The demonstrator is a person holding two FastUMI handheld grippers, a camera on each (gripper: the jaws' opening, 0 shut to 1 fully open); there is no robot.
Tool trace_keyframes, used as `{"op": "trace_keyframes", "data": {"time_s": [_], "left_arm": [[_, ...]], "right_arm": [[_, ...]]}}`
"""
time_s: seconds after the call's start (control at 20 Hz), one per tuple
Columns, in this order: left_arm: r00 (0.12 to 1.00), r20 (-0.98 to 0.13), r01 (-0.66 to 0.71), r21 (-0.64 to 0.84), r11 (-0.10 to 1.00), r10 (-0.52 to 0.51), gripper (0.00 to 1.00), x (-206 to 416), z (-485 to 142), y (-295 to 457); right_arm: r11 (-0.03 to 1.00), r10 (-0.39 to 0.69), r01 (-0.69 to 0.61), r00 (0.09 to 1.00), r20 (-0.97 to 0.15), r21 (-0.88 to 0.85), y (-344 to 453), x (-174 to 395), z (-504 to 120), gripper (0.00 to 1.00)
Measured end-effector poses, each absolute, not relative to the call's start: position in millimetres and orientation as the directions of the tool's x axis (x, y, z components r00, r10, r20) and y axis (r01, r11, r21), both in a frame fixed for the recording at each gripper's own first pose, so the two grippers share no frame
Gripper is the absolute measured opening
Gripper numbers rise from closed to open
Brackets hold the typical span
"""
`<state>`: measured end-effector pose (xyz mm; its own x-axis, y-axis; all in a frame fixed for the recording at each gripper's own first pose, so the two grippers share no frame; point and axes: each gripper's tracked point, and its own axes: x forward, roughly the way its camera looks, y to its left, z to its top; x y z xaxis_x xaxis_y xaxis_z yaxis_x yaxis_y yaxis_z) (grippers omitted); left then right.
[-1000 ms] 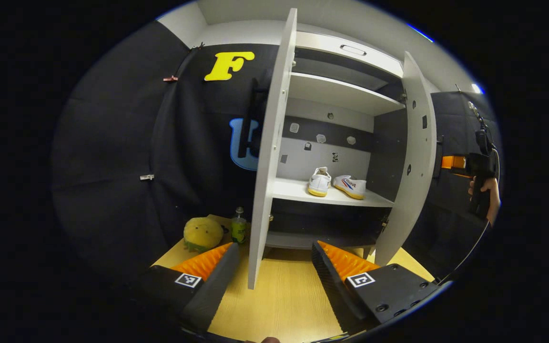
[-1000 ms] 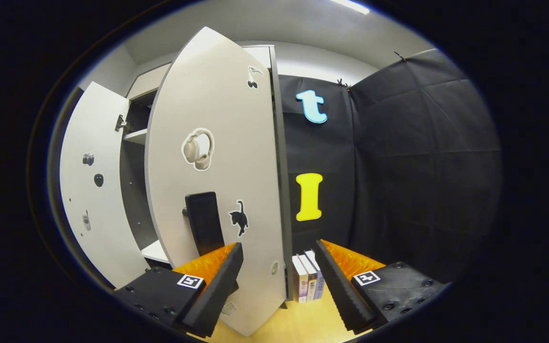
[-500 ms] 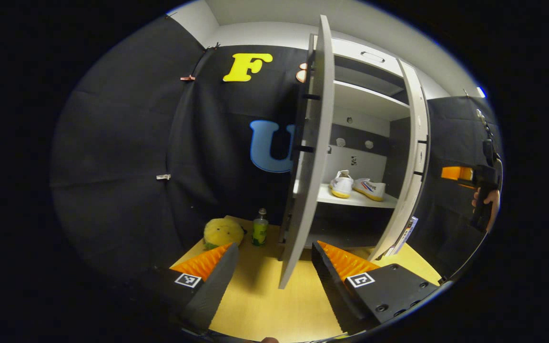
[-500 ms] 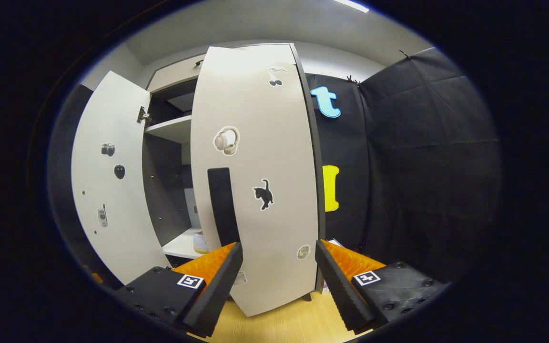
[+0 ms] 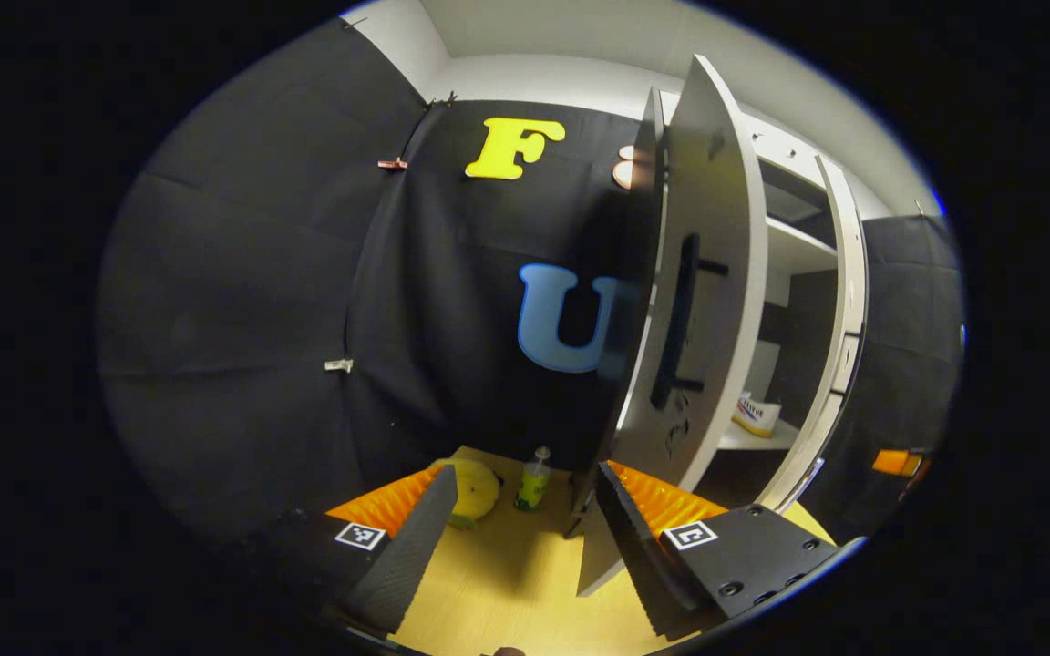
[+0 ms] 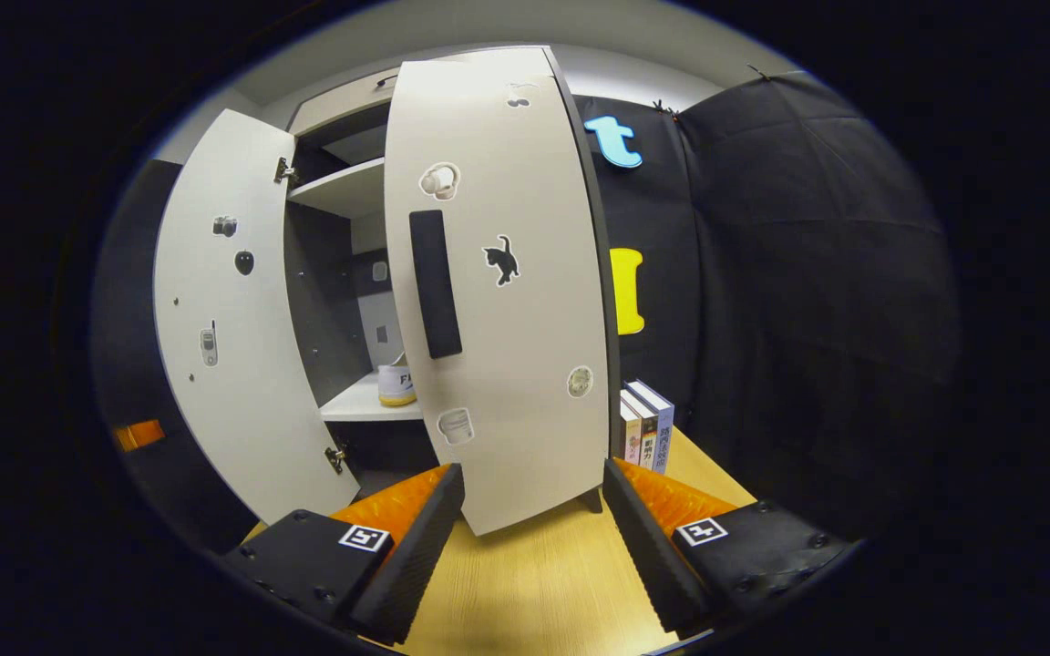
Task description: Grab one shoe with the right hand and put it into the shoe cabinet, grab the other shoe with the left hand and put it into the shoe cabinet; then close the right door with the right hand and the left door with the left hand.
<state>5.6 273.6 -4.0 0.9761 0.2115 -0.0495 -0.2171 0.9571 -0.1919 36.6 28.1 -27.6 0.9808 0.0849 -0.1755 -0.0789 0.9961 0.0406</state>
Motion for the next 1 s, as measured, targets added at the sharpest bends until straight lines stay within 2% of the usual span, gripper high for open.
{"op": "trace_keyframes", "data": {"time_s": [0.35, 0.5, 0.7, 1.0], "left_arm": [[0.99, 0.026, -0.132, -0.151, 0.98, 0.137, 0.95, 62, 63, 284], [0.993, 0.04, -0.112, -0.079, 0.991, 0.115, 0.95, 85, 82, 279], [0.997, 0.04, -0.062, -0.091, 0.994, 0.066, 0.95, 100, 87, 266], [0.994, 0.045, -0.101, -0.004, 0.995, 0.101, 0.94, 97, 93, 256]], "right_arm": [[0.994, 0.097, -0.103, 0.988, -0.123, -0.041, 38, 19, -29, 0.98], [0.993, 0.08, -0.092, 0.986, -0.148, -0.077, 39, 7, -49, 0.98], [0.992, 0.095, -0.112, 0.969, -0.227, -0.061, 46, -11, -75, 0.98], [0.996, 0.077, -0.088, 0.964, -0.254, -0.032, 39, -6, -82, 0.98]]}}
